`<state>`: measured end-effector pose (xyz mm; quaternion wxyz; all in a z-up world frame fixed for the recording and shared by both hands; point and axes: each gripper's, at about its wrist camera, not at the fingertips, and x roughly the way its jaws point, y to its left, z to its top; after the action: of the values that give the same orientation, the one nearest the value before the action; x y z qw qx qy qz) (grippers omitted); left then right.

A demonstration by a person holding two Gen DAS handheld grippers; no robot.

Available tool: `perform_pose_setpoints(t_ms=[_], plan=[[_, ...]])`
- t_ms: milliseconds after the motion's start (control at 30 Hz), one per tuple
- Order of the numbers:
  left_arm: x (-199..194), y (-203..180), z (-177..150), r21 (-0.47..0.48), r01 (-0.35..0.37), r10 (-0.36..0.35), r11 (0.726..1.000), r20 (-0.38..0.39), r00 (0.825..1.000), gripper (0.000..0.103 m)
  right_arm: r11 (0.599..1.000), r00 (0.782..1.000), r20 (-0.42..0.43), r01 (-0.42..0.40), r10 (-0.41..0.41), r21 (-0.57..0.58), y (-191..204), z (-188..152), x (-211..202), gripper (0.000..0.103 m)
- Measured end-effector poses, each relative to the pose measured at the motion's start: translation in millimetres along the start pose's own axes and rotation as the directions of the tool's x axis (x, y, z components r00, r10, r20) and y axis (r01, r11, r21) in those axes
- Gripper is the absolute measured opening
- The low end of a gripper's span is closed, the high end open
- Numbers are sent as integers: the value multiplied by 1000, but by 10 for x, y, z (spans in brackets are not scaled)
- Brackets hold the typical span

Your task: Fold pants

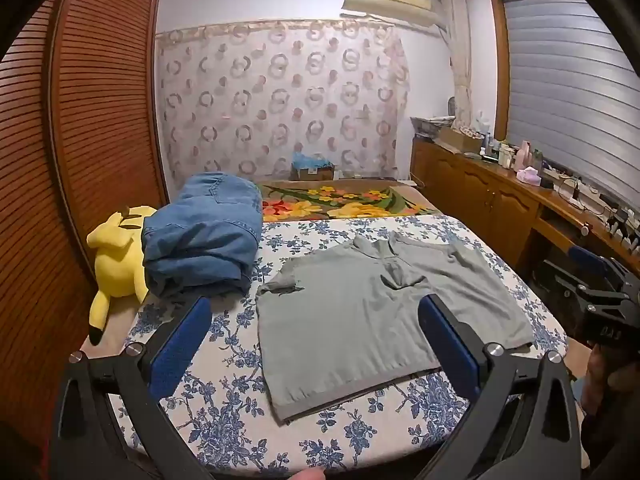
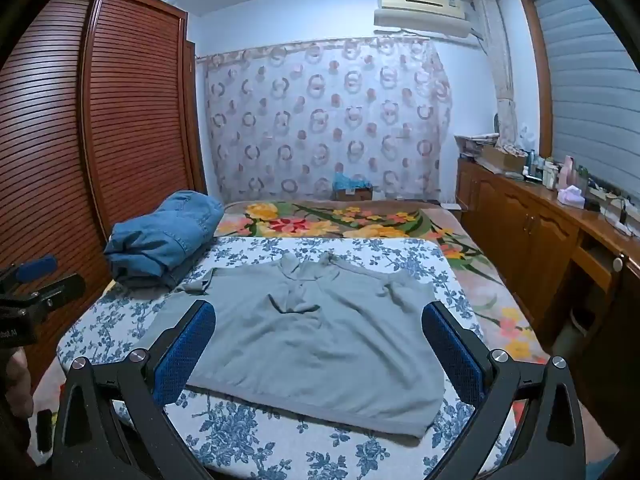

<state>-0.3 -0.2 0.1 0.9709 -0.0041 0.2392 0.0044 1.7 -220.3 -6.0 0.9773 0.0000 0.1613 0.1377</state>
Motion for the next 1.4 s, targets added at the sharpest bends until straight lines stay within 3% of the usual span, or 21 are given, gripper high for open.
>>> perform_pose_setpoints(t_ms=[1400], plan=[[1,-1,1,-8,7,-7,1000,-5,1000,103,1000,1000,3,-14,14,21,-1,-12,5,103]])
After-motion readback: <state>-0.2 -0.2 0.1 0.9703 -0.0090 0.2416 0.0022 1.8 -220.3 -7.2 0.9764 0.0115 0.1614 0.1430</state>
